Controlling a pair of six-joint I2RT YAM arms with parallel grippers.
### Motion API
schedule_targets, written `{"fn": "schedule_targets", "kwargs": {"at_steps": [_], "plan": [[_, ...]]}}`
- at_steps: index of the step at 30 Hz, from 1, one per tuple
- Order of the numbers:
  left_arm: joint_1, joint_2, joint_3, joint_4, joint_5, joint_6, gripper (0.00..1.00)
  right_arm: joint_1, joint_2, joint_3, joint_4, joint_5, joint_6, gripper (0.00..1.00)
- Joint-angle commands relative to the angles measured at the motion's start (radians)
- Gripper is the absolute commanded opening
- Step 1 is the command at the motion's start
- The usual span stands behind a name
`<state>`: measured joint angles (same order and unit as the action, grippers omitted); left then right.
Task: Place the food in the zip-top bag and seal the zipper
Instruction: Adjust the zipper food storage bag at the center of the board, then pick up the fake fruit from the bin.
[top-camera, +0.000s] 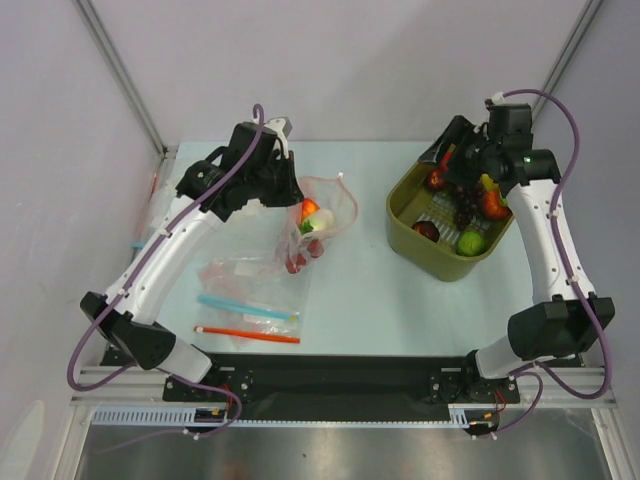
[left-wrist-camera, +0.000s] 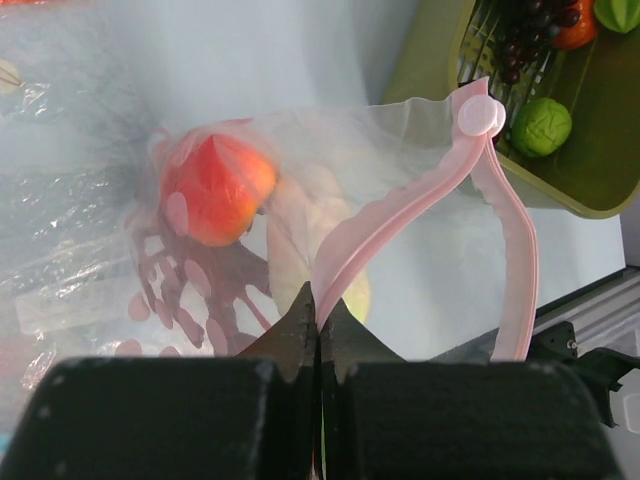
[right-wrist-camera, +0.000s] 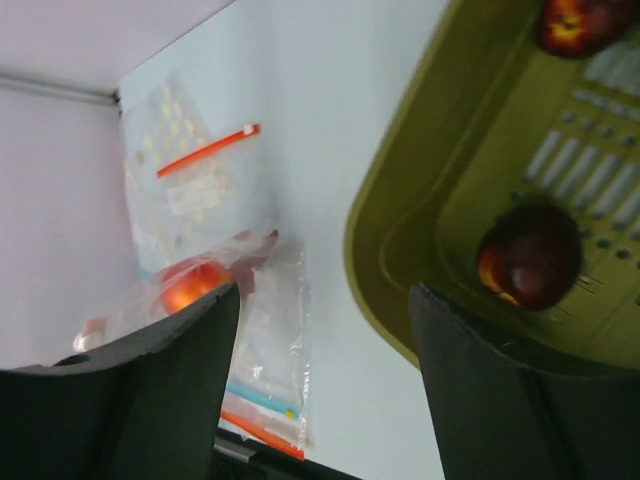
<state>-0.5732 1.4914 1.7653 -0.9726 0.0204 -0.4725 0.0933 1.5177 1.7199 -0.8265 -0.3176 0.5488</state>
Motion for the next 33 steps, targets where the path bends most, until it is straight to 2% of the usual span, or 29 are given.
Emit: {"fn": "schedule_targets", "kwargs": {"at_steps": [1, 3, 7, 11, 19, 21, 22, 33], "plan": [[0.009, 0.012, 0.063, 0.074, 0.052, -0.026, 0.0, -0.032, -0.033, -0.046, 0.067, 0.18, 0.032, 0.75], [0.009, 0.015, 0.065, 0.08, 0.061, -0.026, 0.0, -0.055, -0.034, -0.103, 0.127, 0.253, 0.104, 0.77], [0.009, 0.026, 0.066, 0.078, 0.075, -0.028, 0.0, -0.067, -0.044, -0.206, 0.24, 0.478, 0.246, 0.92], [0.009, 0.026, 0.054, 0.081, 0.089, -0.034, 0.0, -0.07, 0.002, -0.24, 0.323, 0.558, 0.365, 0.98], [0.009, 0.0, 0.026, 0.106, 0.075, -0.038, 0.0, -0.067, 0.198, -0.23, 0.409, 0.591, 0.574, 0.97], [0.007, 0.001, 0.025, 0.112, 0.076, -0.038, 0.0, -0.067, 0.246, -0.211, 0.421, 0.591, 0.597, 0.97], [0.007, 0.004, 0.026, 0.121, 0.085, -0.037, 0.0, -0.06, 0.337, -0.15, 0.417, 0.601, 0.62, 0.96], [0.007, 0.043, 0.071, 0.112, 0.073, -0.014, 0.0, -0.064, 0.548, -0.06, 0.503, 0.632, 0.717, 0.92]]}}
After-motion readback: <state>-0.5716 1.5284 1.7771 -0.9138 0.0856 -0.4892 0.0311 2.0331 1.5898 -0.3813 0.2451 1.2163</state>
